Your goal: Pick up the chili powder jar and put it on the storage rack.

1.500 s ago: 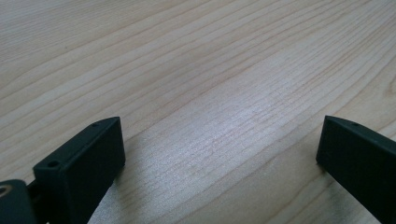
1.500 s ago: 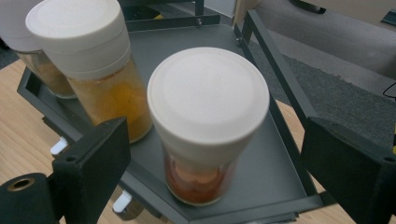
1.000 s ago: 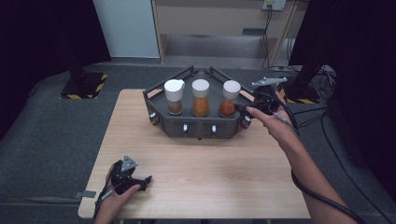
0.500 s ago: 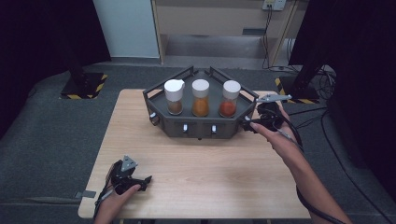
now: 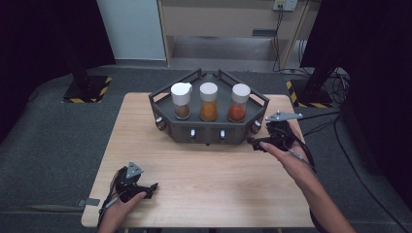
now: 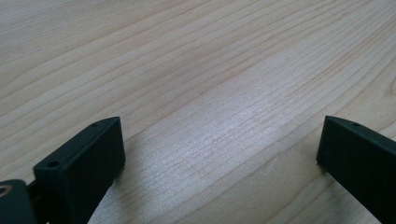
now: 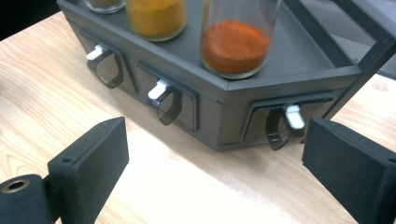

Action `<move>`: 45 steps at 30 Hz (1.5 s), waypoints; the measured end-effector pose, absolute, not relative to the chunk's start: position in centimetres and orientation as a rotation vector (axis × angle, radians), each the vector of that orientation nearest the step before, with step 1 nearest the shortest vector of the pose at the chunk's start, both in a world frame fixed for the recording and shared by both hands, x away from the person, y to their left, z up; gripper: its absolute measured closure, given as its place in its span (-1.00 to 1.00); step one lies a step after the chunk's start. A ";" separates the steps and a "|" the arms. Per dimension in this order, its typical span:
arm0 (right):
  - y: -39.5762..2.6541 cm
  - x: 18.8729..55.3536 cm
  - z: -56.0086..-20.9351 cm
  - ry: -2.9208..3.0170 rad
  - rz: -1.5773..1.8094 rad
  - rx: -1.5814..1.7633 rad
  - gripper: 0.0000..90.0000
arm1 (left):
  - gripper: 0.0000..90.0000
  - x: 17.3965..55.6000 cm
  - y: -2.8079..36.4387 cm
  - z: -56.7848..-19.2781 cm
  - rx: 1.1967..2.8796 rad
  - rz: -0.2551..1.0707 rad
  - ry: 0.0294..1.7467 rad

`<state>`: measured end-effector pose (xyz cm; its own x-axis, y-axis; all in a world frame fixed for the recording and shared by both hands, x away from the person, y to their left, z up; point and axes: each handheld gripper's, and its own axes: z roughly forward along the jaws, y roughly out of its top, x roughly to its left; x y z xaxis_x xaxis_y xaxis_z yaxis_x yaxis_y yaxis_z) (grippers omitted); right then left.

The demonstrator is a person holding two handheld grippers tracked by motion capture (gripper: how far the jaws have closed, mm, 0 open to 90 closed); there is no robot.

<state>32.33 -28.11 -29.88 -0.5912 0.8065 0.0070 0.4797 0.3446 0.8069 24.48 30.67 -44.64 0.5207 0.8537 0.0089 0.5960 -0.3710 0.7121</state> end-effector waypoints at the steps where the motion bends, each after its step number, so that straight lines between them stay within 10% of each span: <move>1: -28.0 32.2 -30.0 2.222 1.132 1.129 -0.84 | -1.00 24.5 30.7 -44.6 2.101 0.502 1.175; 45: -23.8 28.5 -38.6 2.355 1.138 1.105 -0.84 | -1.00 24.4 30.6 -44.7 2.098 0.504 1.178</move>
<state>28.49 -23.76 -38.58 -0.6588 0.7501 0.0583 0.5117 0.3899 0.7656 24.42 30.63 -44.67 0.5179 0.8554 0.0081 0.5964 -0.3679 0.7134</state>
